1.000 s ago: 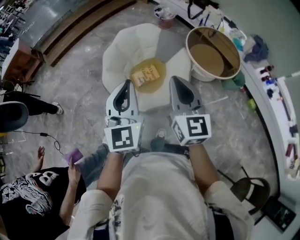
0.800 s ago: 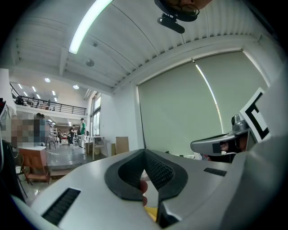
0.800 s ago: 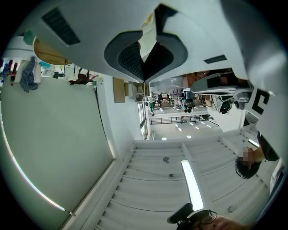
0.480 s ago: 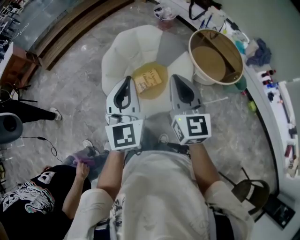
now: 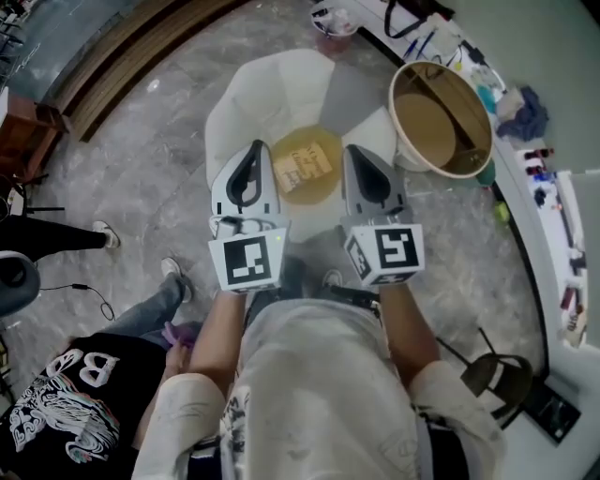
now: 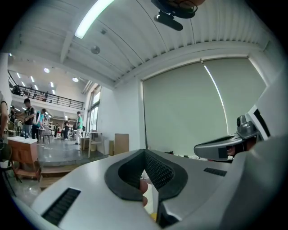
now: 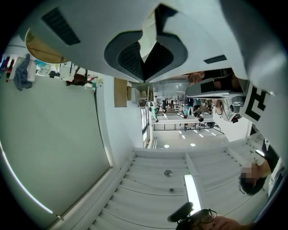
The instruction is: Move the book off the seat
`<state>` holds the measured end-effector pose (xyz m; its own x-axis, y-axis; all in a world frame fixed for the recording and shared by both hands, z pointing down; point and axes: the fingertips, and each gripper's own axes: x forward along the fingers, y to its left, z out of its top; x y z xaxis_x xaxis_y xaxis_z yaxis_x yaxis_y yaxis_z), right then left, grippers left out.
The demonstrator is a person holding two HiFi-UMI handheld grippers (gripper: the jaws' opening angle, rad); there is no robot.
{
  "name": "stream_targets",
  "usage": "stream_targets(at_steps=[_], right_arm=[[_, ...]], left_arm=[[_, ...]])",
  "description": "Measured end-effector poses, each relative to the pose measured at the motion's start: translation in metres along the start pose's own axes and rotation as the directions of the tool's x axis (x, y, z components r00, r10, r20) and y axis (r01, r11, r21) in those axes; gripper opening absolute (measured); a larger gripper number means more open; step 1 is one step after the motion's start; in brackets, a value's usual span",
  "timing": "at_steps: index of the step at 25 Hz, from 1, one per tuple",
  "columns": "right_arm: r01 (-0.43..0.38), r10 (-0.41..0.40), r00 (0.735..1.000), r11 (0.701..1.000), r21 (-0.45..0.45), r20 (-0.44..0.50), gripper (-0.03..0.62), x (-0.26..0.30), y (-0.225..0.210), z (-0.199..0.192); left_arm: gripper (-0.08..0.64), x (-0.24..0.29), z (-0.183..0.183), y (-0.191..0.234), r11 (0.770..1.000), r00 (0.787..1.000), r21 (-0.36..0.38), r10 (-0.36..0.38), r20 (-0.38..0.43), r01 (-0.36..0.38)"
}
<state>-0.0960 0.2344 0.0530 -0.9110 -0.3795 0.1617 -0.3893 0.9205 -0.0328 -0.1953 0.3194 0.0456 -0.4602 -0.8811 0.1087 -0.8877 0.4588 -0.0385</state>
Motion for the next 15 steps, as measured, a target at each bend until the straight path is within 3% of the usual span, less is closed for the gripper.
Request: stream_targets(at_steps=[6, 10, 15], right_arm=[[0.015, -0.012, 0.996, 0.999, 0.029, -0.089, 0.005, 0.046, 0.007, -0.037], [0.044, -0.038, 0.988, 0.998, 0.037, -0.151, 0.005, 0.071, -0.001, -0.071], [0.050, -0.033, 0.978, 0.995, 0.080, -0.204, 0.005, 0.095, -0.031, -0.110]], left_arm=[[0.002, 0.038, -0.032, 0.031, 1.000, 0.999, -0.004, -0.021, -0.031, 0.021], [0.002, 0.067, -0.066, 0.040, 0.999, 0.994, -0.006, -0.050, -0.097, 0.050], [0.002, 0.108, -0.098, 0.024, 0.998, 0.986, -0.002, -0.067, -0.155, 0.067]])
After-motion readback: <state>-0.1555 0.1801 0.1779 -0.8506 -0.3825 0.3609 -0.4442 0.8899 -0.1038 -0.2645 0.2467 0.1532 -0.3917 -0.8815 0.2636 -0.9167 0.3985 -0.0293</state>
